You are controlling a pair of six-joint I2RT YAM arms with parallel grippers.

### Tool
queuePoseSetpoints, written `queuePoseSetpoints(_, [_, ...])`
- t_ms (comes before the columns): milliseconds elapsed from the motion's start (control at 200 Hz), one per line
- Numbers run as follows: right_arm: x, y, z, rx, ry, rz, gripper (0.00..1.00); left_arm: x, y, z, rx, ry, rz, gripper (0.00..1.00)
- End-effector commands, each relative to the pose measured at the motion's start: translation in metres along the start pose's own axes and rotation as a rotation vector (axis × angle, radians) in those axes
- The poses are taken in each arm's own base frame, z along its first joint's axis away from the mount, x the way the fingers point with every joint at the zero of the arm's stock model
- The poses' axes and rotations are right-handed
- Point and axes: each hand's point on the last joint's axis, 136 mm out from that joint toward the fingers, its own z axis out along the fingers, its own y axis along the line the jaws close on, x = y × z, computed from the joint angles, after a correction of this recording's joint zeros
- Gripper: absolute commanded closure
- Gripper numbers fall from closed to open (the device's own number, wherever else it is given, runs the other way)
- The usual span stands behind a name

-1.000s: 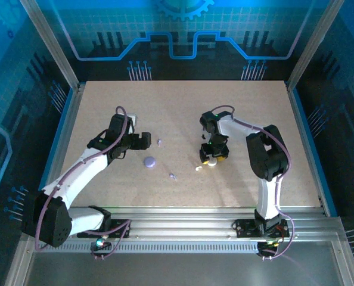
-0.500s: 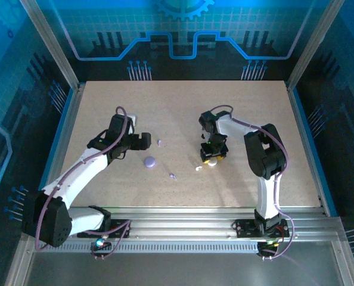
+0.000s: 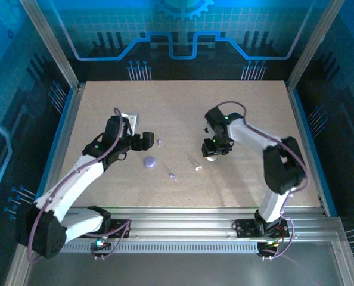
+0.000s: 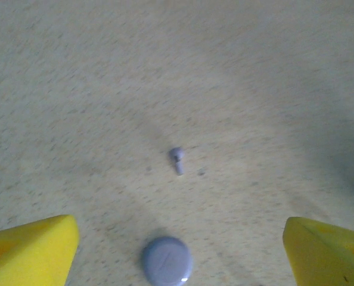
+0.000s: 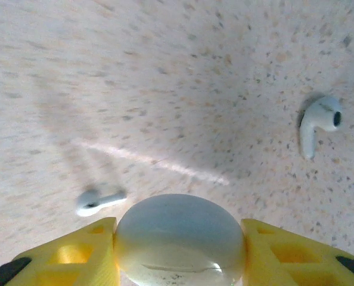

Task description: Insert wireless bluetooth earbuds into charging case

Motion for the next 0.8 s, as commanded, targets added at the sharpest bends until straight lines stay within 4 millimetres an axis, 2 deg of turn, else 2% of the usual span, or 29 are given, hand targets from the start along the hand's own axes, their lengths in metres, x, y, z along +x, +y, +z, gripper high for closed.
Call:
queuePoseSetpoints(0, [-0.011,0.032,-0.039,-0.183,-0.192,0.043,0.59,-0.011,-0.041,-0.022,0.206,-0.116,0.066,0.13])
queuePoseSetpoints(105, [-0.013,0.054,-0.067,-0.362,-0.340,0.079,0.59,-0.006,-0.068,-0.033,0.350,-0.205,0.128,0.15])
queuePoseSetpoints(235, [-0.012,0.065,-0.095,-0.509,-0.488,0.144,0.60,0.006,-0.102,-0.048,0.503,-0.315,0.269,0.21])
queuePoseSetpoints(270, [-0.007,0.064,-0.093,-0.531,-0.496,0.160,0.60,0.010,-0.112,-0.052,0.543,-0.356,0.317,0.23])
queuePoseSetpoints(350, [-0.002,0.075,-0.108,-0.635,-0.548,0.161,0.60,0.022,-0.130,-0.060,0.614,-0.440,0.421,0.23])
queuePoseSetpoints(495, [0.005,0.093,-0.123,-0.739,-0.571,0.162,0.60,0.049,-0.153,-0.059,0.703,-0.470,0.554,0.25])
queuePoseSetpoints(600, [0.009,0.112,-0.133,-0.805,-0.582,0.150,0.60,0.059,-0.166,-0.054,0.728,-0.463,0.603,0.27])
queuePoseSetpoints(795, [0.015,0.133,-0.140,-0.849,-0.595,0.145,0.59,0.054,-0.178,-0.049,0.718,-0.503,0.589,0.28])
